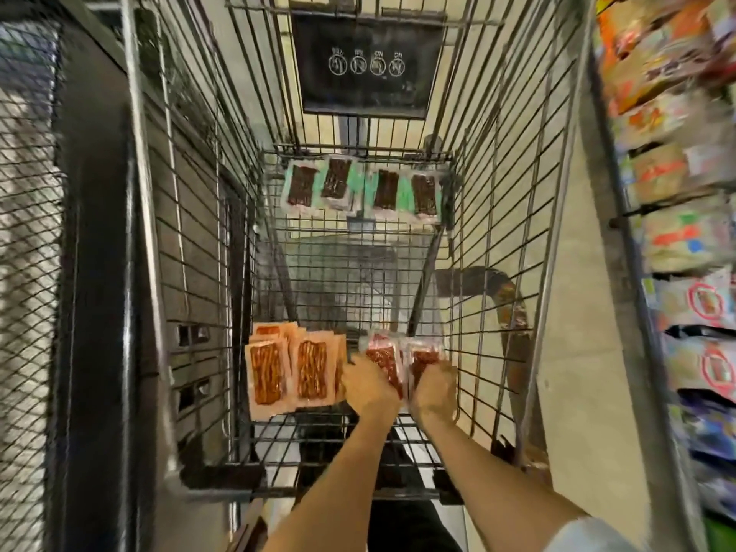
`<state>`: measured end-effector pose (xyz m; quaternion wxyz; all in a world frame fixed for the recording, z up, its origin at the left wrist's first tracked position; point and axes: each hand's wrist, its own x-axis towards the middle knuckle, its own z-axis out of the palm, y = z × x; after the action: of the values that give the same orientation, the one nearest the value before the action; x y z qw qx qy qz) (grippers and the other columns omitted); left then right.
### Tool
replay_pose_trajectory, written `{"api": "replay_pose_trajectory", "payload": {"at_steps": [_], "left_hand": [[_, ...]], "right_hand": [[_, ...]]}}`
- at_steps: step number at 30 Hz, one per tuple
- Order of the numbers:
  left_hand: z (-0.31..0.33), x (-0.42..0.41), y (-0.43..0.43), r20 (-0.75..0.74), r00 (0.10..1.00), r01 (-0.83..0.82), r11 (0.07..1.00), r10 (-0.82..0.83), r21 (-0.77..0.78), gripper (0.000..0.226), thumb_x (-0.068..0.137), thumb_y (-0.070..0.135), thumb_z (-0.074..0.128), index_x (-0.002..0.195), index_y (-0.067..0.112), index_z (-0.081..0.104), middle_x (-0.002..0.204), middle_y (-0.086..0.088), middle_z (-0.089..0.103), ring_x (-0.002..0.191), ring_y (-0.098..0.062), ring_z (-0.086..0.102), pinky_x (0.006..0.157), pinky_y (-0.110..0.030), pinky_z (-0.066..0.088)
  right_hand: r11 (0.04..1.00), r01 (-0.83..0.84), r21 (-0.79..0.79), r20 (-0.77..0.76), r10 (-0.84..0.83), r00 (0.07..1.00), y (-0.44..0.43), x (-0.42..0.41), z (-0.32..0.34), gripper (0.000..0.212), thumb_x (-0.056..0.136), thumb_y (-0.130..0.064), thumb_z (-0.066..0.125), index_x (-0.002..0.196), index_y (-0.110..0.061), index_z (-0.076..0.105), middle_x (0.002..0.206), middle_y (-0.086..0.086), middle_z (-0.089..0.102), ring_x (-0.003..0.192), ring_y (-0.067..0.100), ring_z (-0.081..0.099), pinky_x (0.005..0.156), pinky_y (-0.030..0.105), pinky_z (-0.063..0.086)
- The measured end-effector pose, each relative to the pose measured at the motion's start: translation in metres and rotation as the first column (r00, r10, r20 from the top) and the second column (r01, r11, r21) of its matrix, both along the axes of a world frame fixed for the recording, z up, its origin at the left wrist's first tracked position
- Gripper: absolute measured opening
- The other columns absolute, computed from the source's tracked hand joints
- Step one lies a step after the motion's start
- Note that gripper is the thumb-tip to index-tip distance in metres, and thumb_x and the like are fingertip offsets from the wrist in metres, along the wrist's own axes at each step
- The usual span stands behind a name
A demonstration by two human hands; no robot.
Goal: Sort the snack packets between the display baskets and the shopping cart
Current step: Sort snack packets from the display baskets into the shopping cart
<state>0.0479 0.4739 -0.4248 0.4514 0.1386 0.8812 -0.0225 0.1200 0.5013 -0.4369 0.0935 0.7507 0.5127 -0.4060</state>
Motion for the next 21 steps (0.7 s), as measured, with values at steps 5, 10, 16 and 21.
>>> {"api": "replay_pose_trajectory", "payload": {"at_steps": [5, 10, 16, 21], "left_hand": [[0.008, -0.013, -0.013, 0.023, 0.999, 0.035, 0.994, -0.038, 0.106, 0.028, 0.096, 0.020, 0.053, 0.121, 0.008, 0.051, 0.120, -0.010, 0.057, 0.109, -0.024, 0.058, 0.094, -0.033, 0.050], [0.058, -0.047, -0.045, 0.102, 0.985, 0.091, 0.917, -0.141, 0.389, 0.022, 0.098, 0.017, 0.049, 0.117, 0.012, 0.058, 0.114, -0.005, 0.065, 0.091, -0.009, 0.058, 0.079, -0.020, 0.048], [0.182, -0.088, -0.150, 0.015, 1.000, -0.005, 0.759, -0.007, 0.651, 0.029, 0.094, 0.014, 0.058, 0.112, 0.037, 0.059, 0.106, 0.024, 0.058, 0.095, 0.014, 0.054, 0.086, -0.003, 0.039], [0.276, -0.084, -0.246, -0.164, 0.936, -0.092, 0.668, 0.311, 0.739, 0.031, 0.087, 0.013, 0.068, 0.110, 0.032, 0.061, 0.109, 0.013, 0.065, 0.099, 0.011, 0.056, 0.084, -0.001, 0.038]], "right_hand": [[0.968, -0.234, -0.091, 0.195, 0.248, 0.949, 0.008, -0.001, 0.025, 0.017, 0.094, -0.015, 0.055, 0.106, -0.004, 0.058, 0.092, 0.006, 0.060, 0.063, 0.011, 0.050, 0.041, 0.015, 0.029], [0.906, -0.422, -0.046, -0.138, 0.412, 0.901, 0.022, 0.002, 0.075, 0.007, 0.094, -0.014, 0.055, 0.095, -0.012, 0.061, 0.088, -0.002, 0.062, 0.058, -0.005, 0.050, 0.042, 0.007, 0.038], [0.706, -0.675, 0.215, -0.441, 0.687, 0.577, 0.006, -0.007, 0.185, 0.027, 0.090, -0.011, 0.061, 0.105, -0.034, 0.059, 0.098, -0.023, 0.056, 0.087, -0.014, 0.058, 0.069, 0.001, 0.043], [0.475, -0.784, 0.400, -0.479, 0.838, 0.263, -0.026, -0.037, 0.271, 0.028, 0.090, -0.039, 0.056, 0.112, -0.055, 0.053, 0.117, -0.048, 0.047, 0.113, -0.027, 0.037, 0.089, -0.003, 0.030]]}}
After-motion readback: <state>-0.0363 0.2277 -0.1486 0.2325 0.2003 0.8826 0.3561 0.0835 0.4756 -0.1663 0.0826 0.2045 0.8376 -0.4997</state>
